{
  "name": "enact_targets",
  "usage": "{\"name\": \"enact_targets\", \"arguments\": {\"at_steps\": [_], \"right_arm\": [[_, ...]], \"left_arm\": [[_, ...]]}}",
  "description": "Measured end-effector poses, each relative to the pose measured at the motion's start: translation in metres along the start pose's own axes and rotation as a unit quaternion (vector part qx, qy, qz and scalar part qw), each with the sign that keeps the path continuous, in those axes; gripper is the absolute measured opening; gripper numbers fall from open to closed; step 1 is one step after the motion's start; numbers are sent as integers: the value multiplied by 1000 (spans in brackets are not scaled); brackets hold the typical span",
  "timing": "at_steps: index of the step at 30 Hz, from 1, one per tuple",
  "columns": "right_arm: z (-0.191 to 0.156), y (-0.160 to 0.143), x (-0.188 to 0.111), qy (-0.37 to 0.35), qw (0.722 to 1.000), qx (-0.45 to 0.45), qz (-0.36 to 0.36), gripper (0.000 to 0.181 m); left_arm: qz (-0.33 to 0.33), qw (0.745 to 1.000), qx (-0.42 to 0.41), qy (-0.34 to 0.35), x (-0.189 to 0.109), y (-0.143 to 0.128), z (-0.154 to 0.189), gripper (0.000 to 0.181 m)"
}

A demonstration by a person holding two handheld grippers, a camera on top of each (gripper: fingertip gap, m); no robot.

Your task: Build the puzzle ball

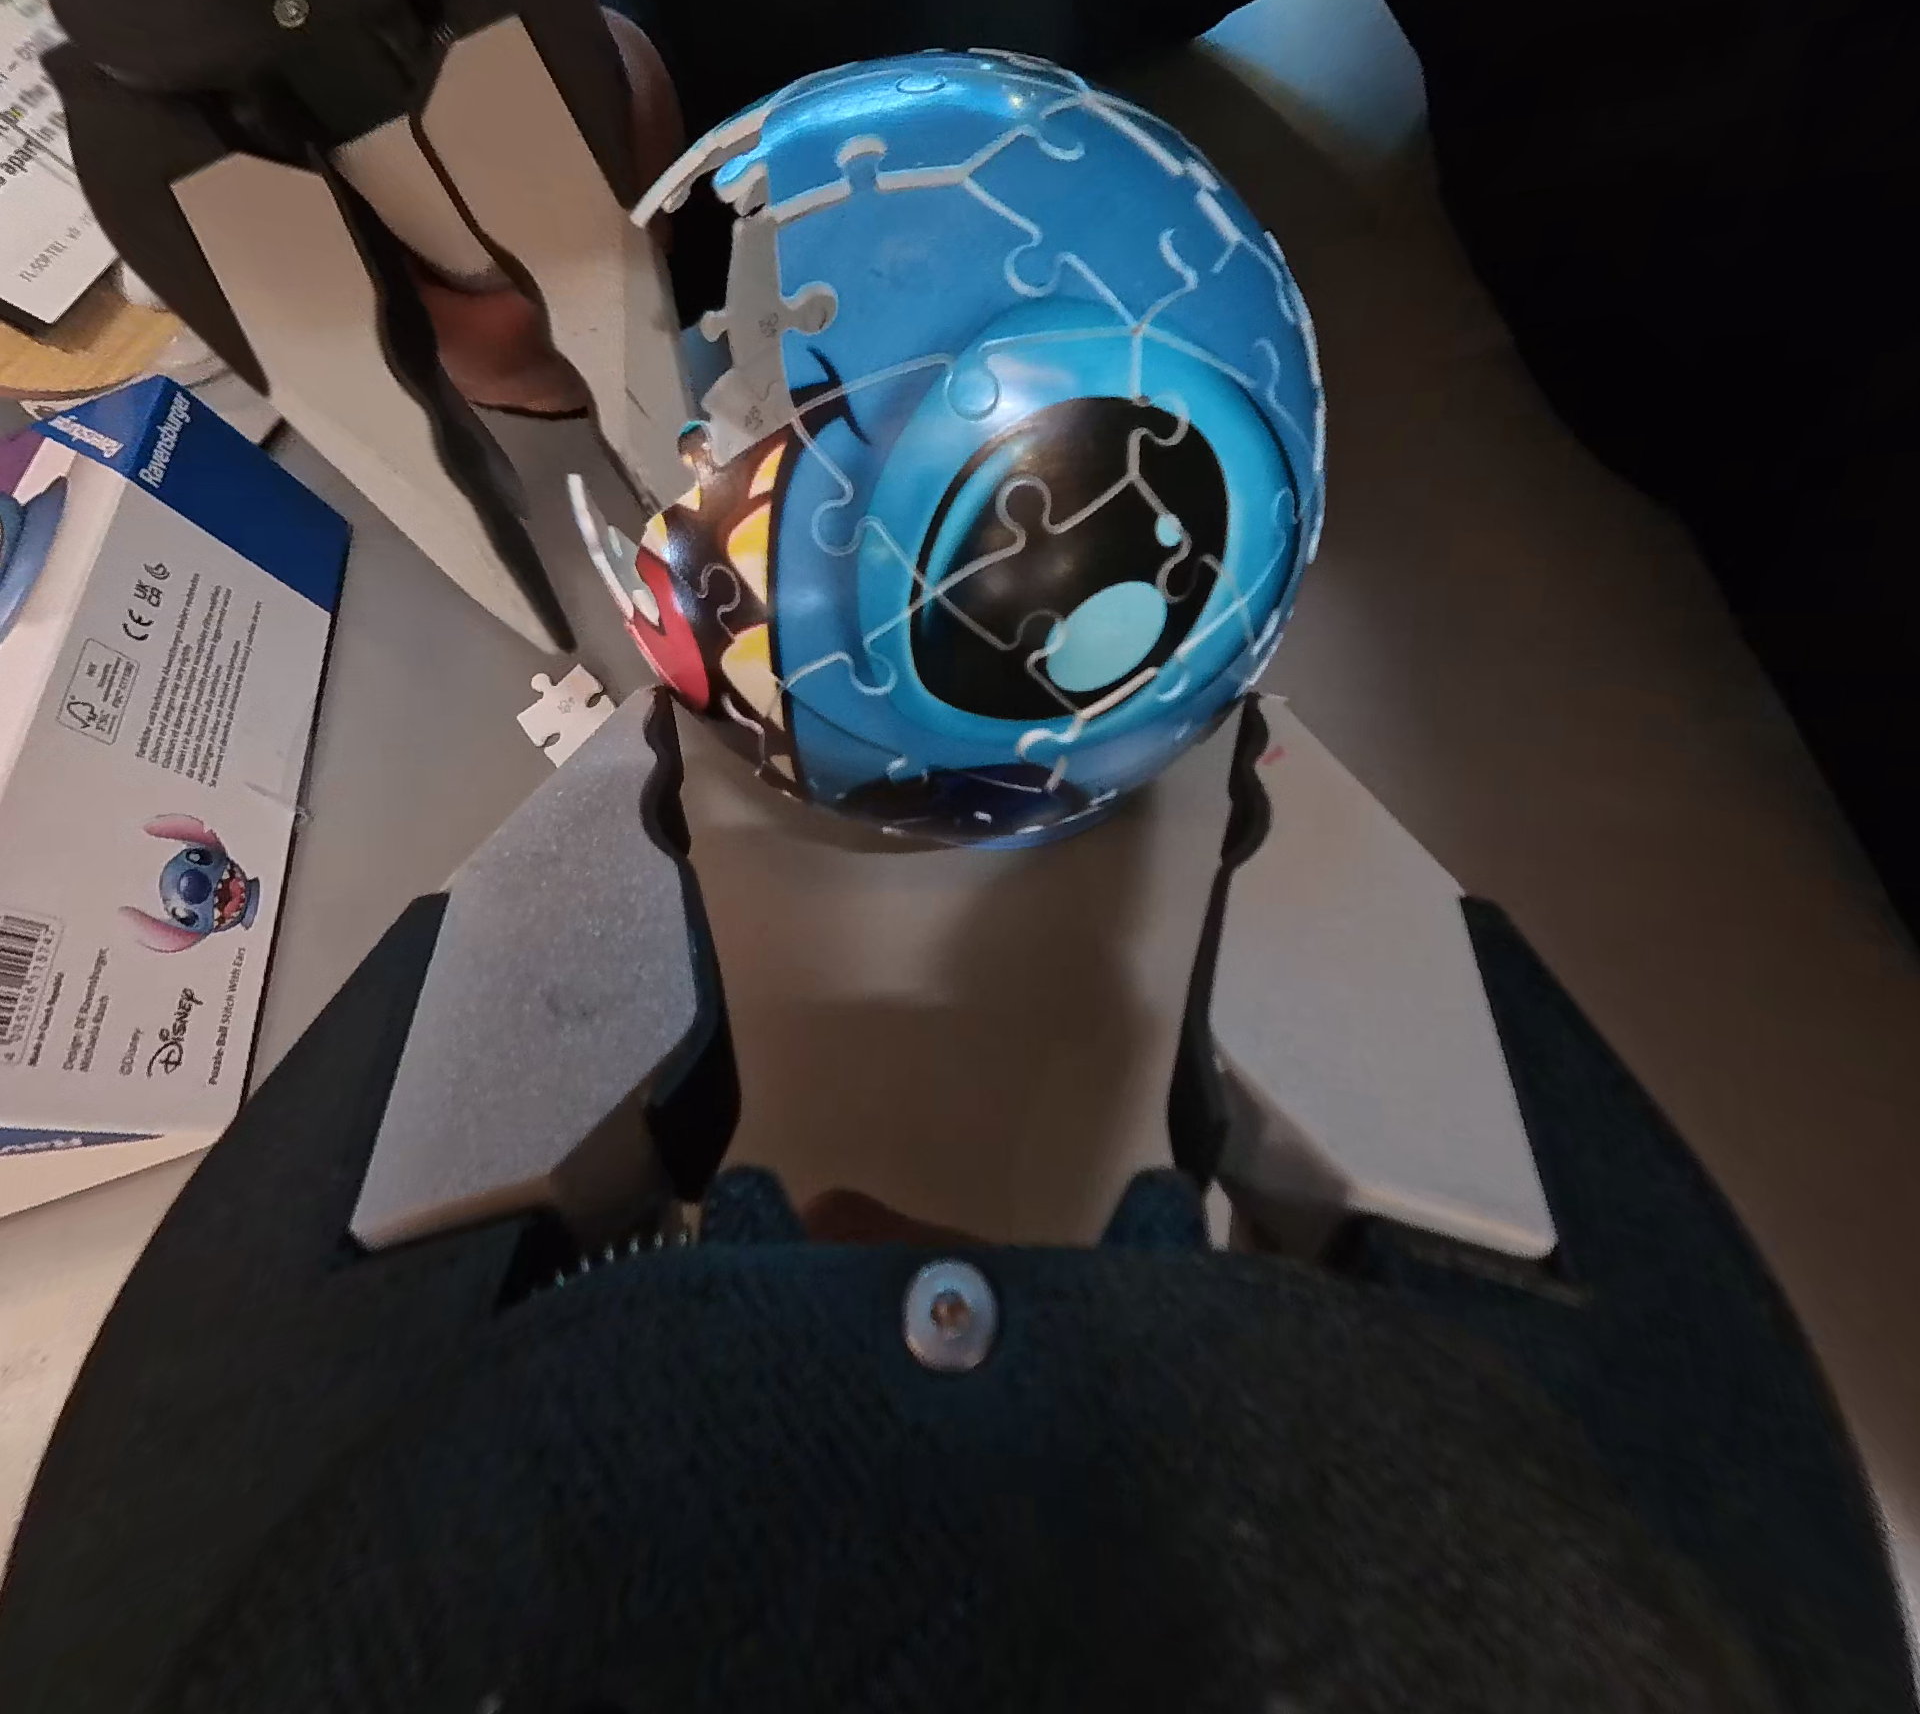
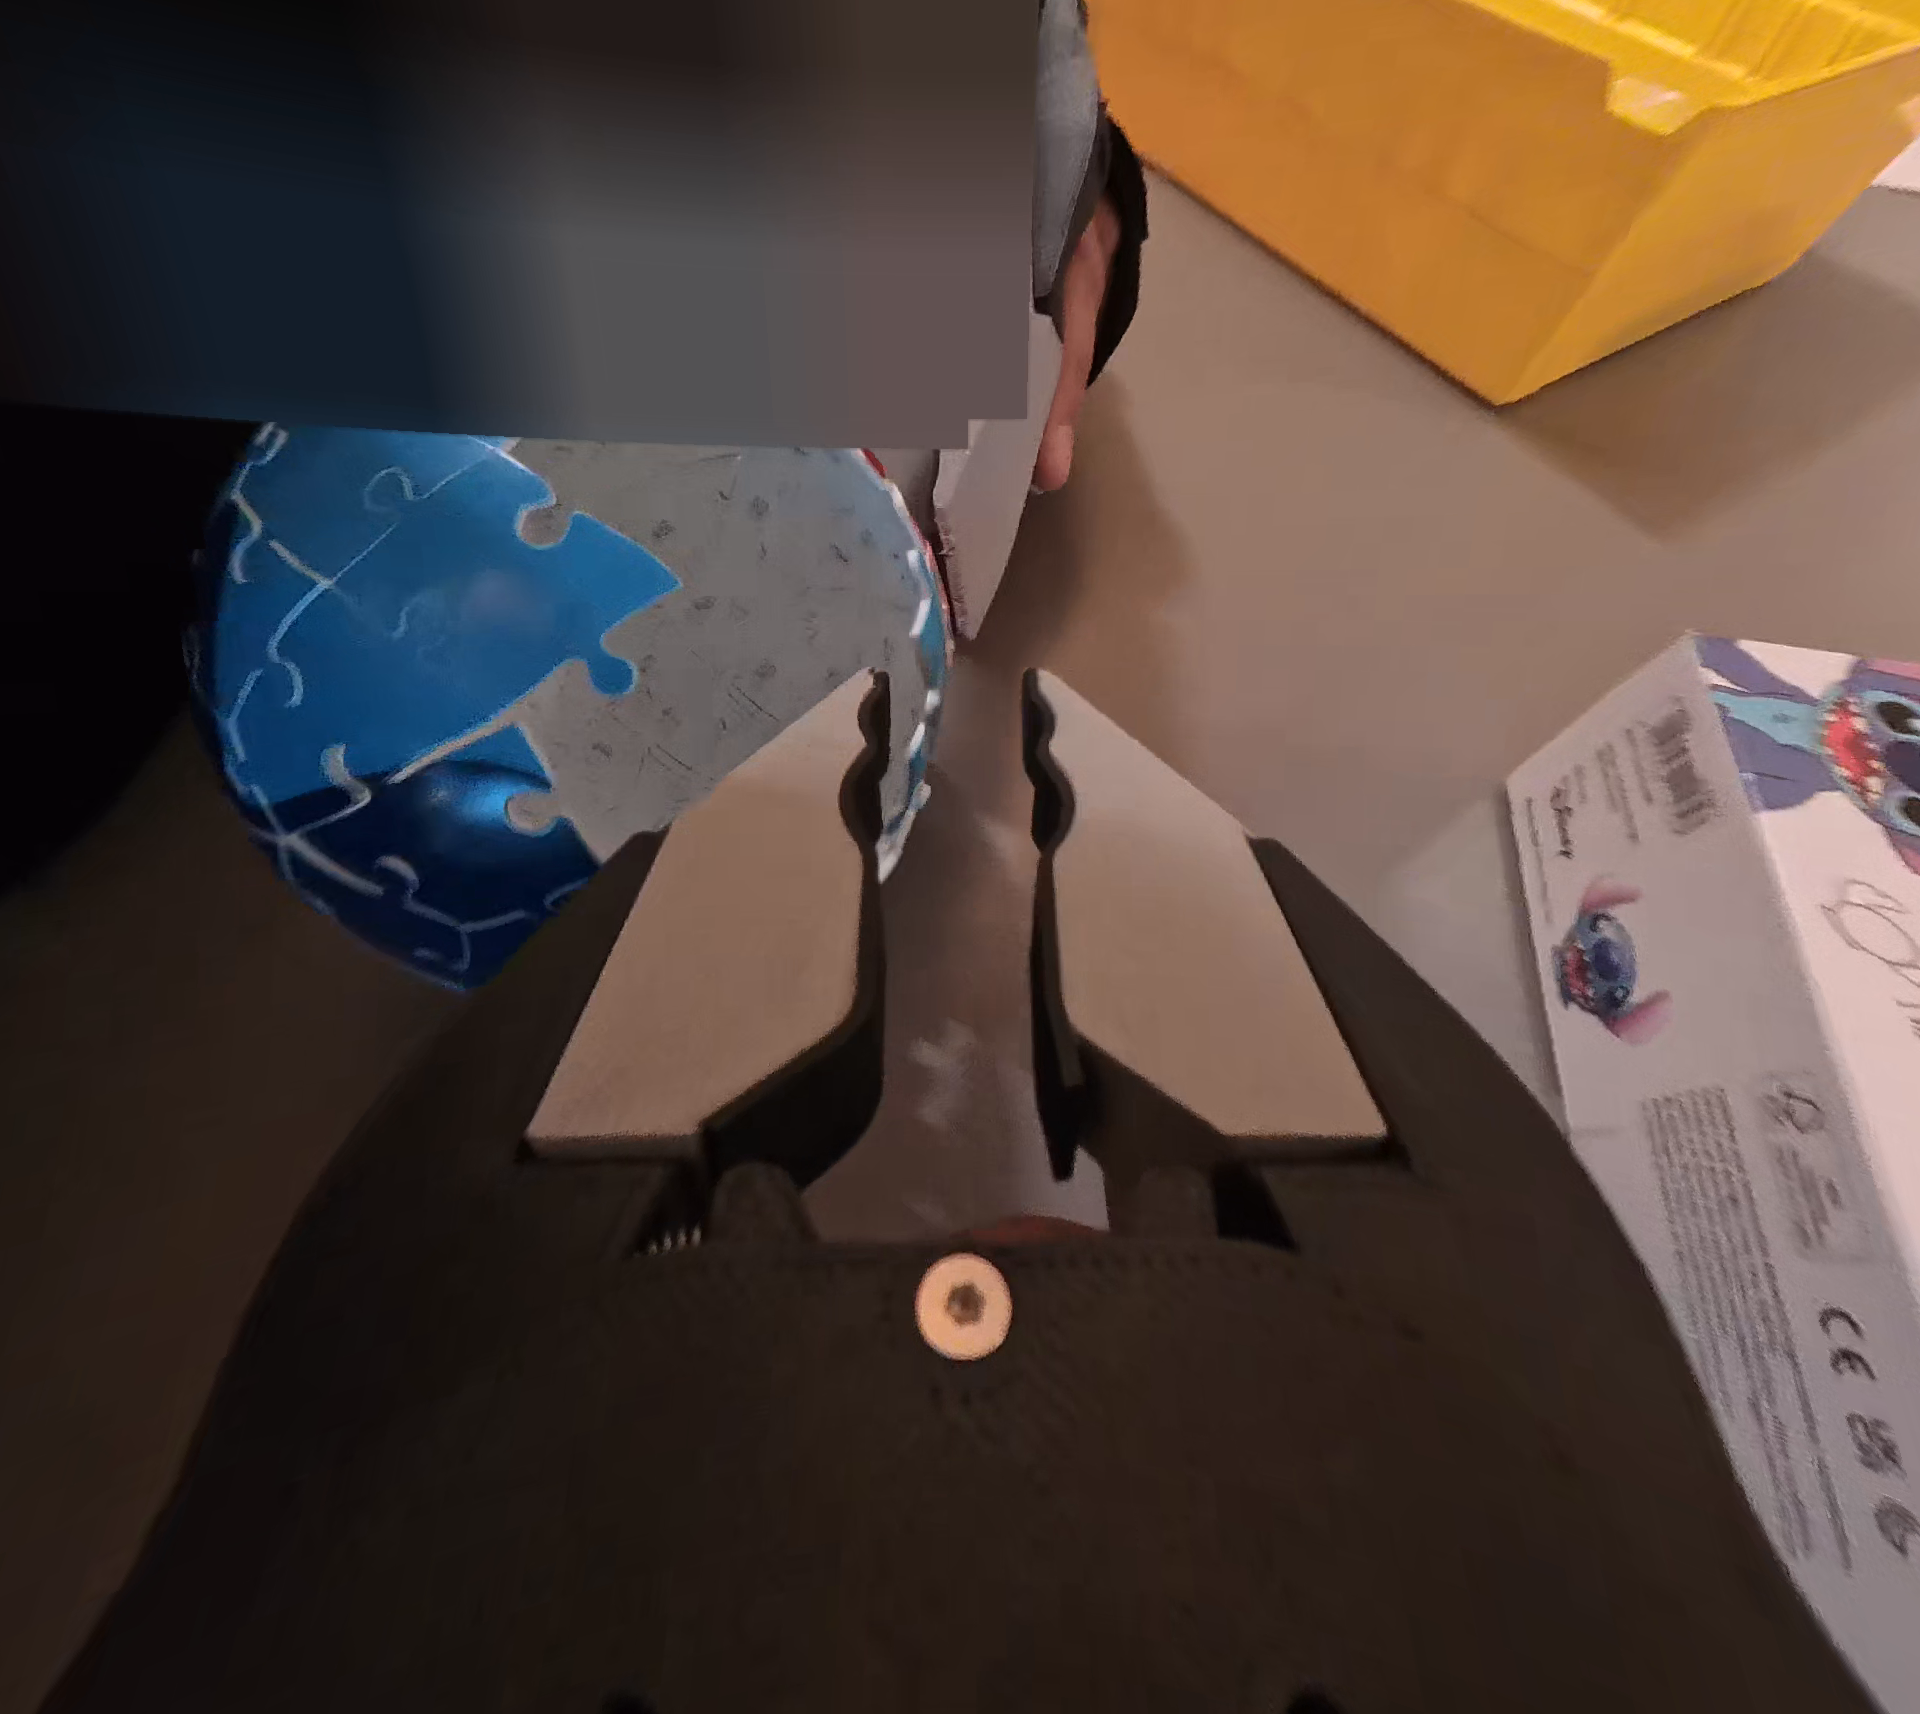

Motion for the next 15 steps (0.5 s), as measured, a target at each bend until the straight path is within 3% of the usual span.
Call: {"name": "enact_targets", "arguments": {"at_steps": [7,15], "right_arm": [[-2,2,10,-2,999,-18,-30,1],[-2,2,10,-13,999,-28,-37,1]], "left_arm": [[1,1000,0,-1,0,0,0,104],[1,1000,0,-1,0,0,1,104]]}}
Point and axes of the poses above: each gripper's, where its closed fingertips meet, x out along the fingers, y out of its top, z = x × y across the jaws, the point moved 1 cm from there along -x, back along the fingers, and after that the axes turned 9 degrees about -x, right-handed, at the moved point
